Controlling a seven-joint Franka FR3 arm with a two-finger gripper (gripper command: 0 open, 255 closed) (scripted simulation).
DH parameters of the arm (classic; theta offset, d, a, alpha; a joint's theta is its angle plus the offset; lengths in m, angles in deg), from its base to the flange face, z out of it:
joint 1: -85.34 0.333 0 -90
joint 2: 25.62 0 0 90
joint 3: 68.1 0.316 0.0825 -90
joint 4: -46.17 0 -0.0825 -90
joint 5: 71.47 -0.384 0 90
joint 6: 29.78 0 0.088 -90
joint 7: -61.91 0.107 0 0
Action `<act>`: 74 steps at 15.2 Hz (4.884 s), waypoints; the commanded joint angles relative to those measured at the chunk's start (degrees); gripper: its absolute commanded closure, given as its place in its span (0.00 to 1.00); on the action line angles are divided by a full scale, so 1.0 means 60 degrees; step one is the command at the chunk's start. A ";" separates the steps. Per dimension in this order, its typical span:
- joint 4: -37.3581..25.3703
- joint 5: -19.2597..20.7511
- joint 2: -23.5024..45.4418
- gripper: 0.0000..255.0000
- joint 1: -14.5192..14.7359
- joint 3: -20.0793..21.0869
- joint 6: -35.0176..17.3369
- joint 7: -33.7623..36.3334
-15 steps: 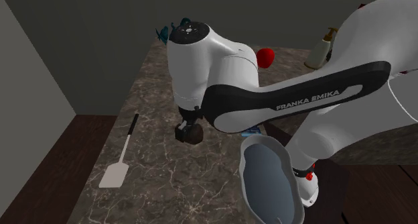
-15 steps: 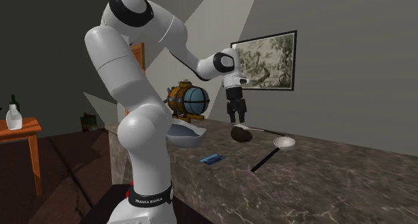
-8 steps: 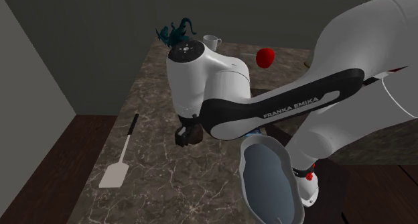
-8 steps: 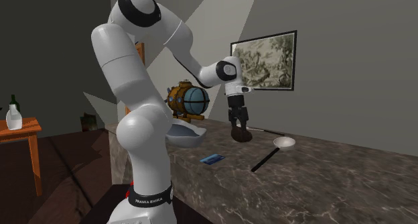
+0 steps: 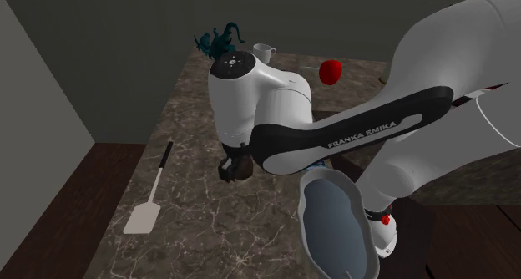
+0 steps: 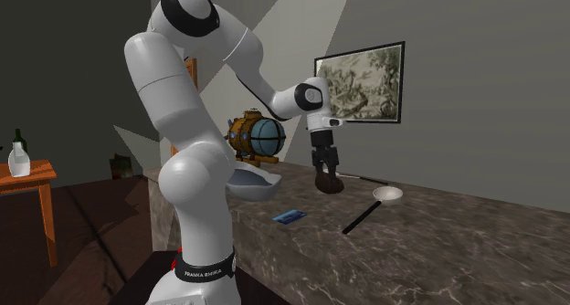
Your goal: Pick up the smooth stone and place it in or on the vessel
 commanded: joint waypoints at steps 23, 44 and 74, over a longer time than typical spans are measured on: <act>-0.1202 -0.0208 -0.0765 1.00 0.0241 -0.0697 0.1891 -0.0551; -0.2963 -0.0350 -0.1707 1.00 0.0498 -0.1462 0.4532 -0.0968; 0.0393 -0.3024 -0.7769 1.00 0.4061 -0.1437 0.7372 0.0537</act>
